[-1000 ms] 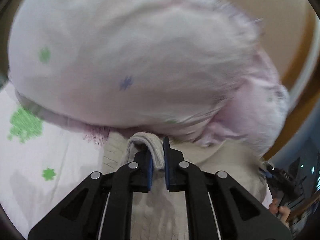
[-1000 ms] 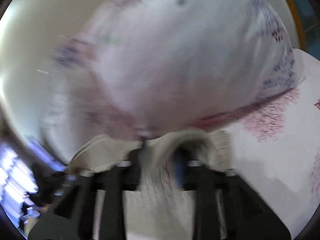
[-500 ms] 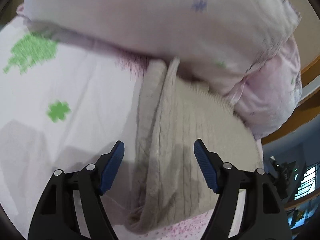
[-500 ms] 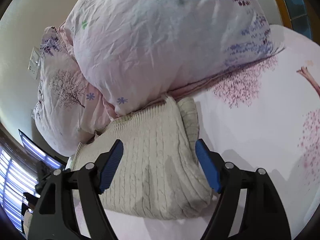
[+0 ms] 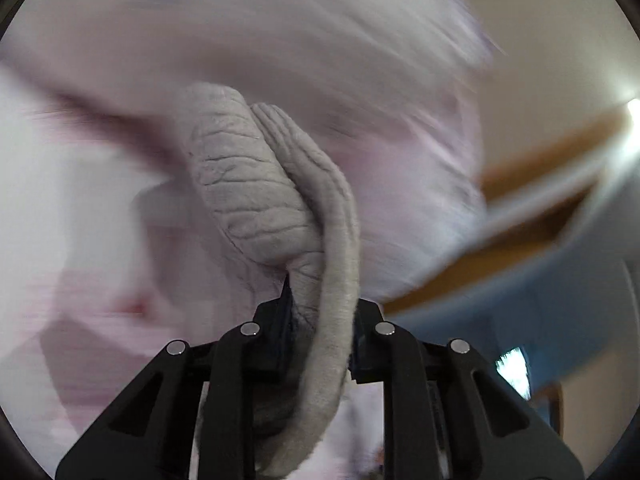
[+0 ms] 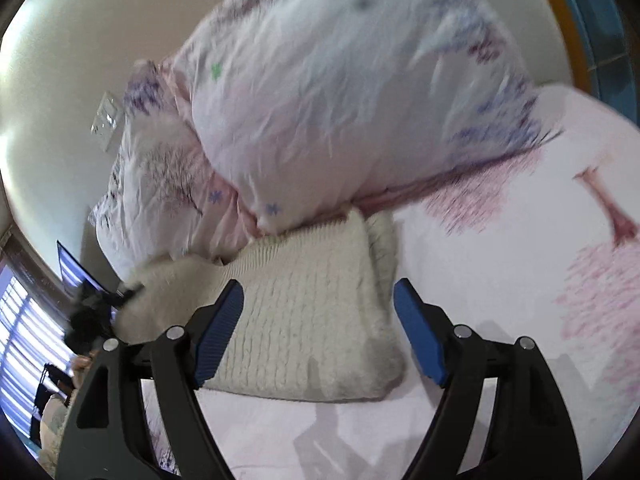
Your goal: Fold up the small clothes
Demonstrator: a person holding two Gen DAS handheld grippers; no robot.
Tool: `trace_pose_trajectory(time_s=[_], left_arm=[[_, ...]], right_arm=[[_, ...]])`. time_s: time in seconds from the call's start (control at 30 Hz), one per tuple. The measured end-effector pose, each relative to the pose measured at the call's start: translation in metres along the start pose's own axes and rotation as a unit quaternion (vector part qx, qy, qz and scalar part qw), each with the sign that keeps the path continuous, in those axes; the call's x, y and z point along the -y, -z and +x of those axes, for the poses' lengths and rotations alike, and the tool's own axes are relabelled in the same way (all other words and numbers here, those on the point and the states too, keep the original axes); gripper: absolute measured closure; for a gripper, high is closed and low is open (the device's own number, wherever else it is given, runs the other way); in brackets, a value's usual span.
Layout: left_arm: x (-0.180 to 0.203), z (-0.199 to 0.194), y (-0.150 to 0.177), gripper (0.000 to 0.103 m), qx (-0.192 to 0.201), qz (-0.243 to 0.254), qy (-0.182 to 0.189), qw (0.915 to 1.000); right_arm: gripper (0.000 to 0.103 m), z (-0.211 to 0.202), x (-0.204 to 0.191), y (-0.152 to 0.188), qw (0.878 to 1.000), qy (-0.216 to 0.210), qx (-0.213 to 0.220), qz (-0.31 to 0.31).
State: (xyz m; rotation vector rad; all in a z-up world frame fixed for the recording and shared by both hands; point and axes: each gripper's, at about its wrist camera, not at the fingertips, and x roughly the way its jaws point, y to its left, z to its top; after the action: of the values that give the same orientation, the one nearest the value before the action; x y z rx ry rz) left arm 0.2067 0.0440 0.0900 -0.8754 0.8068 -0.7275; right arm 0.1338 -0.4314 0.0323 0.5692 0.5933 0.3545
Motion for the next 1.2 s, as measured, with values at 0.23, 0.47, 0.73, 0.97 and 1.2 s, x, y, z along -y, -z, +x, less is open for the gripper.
trace_pose_trajectory(time_s=[0.23, 0.47, 0.73, 0.97, 1.2], left_arm=[[0.051, 0.196, 0.050, 0.070, -0.190, -0.049, 0.116, 0.9738], [0.040, 0.116, 0.030, 0.026, -0.066, 0.055, -0.023, 0.9960], [-0.022, 0.143, 0.053, 0.026, -0.142, 0.038, -0.165, 0.9753], [-0.018, 0.166, 0.073, 0.056, -0.126, 0.071, -0.158, 0.9768], [0.013, 0.088, 0.065, 0.062, -0.055, 0.160, -0.144, 0.9751]], right_arm=[[0.026, -0.002, 0.040, -0.013, 0.998, 0.031, -0.018, 0.043], [0.007, 0.040, 0.065, -0.027, 0.987, -0.024, -0.125, 0.096], [0.015, 0.116, 0.056, -0.022, 0.967, -0.044, -0.226, 0.106], [0.068, 0.112, 0.046, -0.010, 0.971, -0.087, -0.193, 0.107], [0.072, 0.119, -0.036, 0.001, 0.968, -0.155, -0.197, 0.030]])
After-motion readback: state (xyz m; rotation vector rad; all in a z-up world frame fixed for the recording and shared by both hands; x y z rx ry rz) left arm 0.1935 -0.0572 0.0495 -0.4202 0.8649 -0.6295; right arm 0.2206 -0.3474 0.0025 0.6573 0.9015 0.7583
